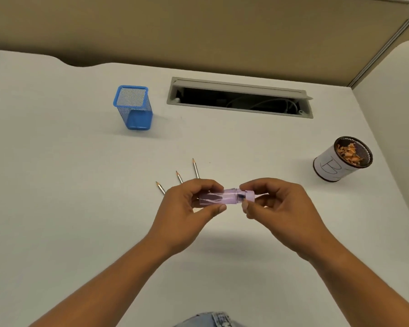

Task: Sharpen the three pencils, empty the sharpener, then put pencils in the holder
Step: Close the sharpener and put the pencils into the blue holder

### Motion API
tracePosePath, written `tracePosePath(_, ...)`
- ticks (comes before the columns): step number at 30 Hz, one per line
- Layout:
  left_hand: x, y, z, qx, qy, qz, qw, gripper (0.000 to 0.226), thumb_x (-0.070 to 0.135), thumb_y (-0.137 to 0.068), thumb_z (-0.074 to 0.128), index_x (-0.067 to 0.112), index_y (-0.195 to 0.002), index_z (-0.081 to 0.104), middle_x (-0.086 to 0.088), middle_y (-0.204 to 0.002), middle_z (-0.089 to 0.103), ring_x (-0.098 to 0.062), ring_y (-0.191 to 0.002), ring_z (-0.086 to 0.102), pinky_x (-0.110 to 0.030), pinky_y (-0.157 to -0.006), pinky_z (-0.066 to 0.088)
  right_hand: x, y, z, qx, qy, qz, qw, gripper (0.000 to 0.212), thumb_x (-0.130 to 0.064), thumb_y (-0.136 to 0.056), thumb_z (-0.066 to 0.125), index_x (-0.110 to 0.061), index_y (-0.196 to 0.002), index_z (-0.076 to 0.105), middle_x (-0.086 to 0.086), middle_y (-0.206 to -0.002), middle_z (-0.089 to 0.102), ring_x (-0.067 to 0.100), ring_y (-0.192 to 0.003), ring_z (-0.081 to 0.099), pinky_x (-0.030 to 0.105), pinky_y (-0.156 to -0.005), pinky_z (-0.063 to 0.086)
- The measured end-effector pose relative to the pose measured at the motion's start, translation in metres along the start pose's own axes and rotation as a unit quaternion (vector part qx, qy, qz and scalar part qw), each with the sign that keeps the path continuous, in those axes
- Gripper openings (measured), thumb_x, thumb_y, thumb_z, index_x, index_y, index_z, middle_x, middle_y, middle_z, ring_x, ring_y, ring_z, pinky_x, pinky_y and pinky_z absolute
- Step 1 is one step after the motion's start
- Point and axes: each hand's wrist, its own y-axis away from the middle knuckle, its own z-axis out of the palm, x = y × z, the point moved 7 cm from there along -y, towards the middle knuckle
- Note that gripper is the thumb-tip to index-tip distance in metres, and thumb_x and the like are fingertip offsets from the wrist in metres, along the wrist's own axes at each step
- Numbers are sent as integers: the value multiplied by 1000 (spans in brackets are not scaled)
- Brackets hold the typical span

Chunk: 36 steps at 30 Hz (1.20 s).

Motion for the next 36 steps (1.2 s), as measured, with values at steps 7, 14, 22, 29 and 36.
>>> tracePosePath(7,2,29,-57,15,-27,20,999,32,3,-76,81,28,-94,73,10,-92,77,-8,-85,73,-15,-78,55,-20,9,55,-33,-36,-7,999,23,-8,-78,79,-23,-95,75,-2,-94,77,25,-70,71,39,-73,59)
tracePosePath(14,4,52,-108,8,-36,27,999,29,10,-76,82,32,-94,75,13,-90,77,-5,-82,72,-14,-75,55,-43,20,106,-59,-60,-12,996,28,-2,-74,81,-20,-95,77,7,-90,77,20,-69,67,43,-68,53)
tracePosePath(22,8,65,-158,26,-37,84,995,31,6,-73,83,23,-98,77,8,-92,78,-7,-84,74,-19,-79,58,-76,36,150,-22,-61,-95,993,22,-23,-75,73,-19,-96,78,6,-74,75,18,-61,69,23,-63,55)
tracePosePath(29,-2,72,-173,-4,-32,47,998,32,10,-71,85,31,-94,77,15,-91,78,-5,-81,74,-14,-75,56,-85,47,166,-7,12,-151,988,24,-22,-76,75,-22,-99,77,-8,-86,75,15,-70,70,14,-64,52)
tracePosePath(36,-16,75,-161,-37,75,-44,996,25,11,-75,80,12,-100,77,-6,-78,78,-18,-64,73,-25,-61,57,-84,44,159,-28,36,-174,984,29,-26,-72,77,-27,-101,76,-15,-94,74,11,-80,71,13,-69,54)
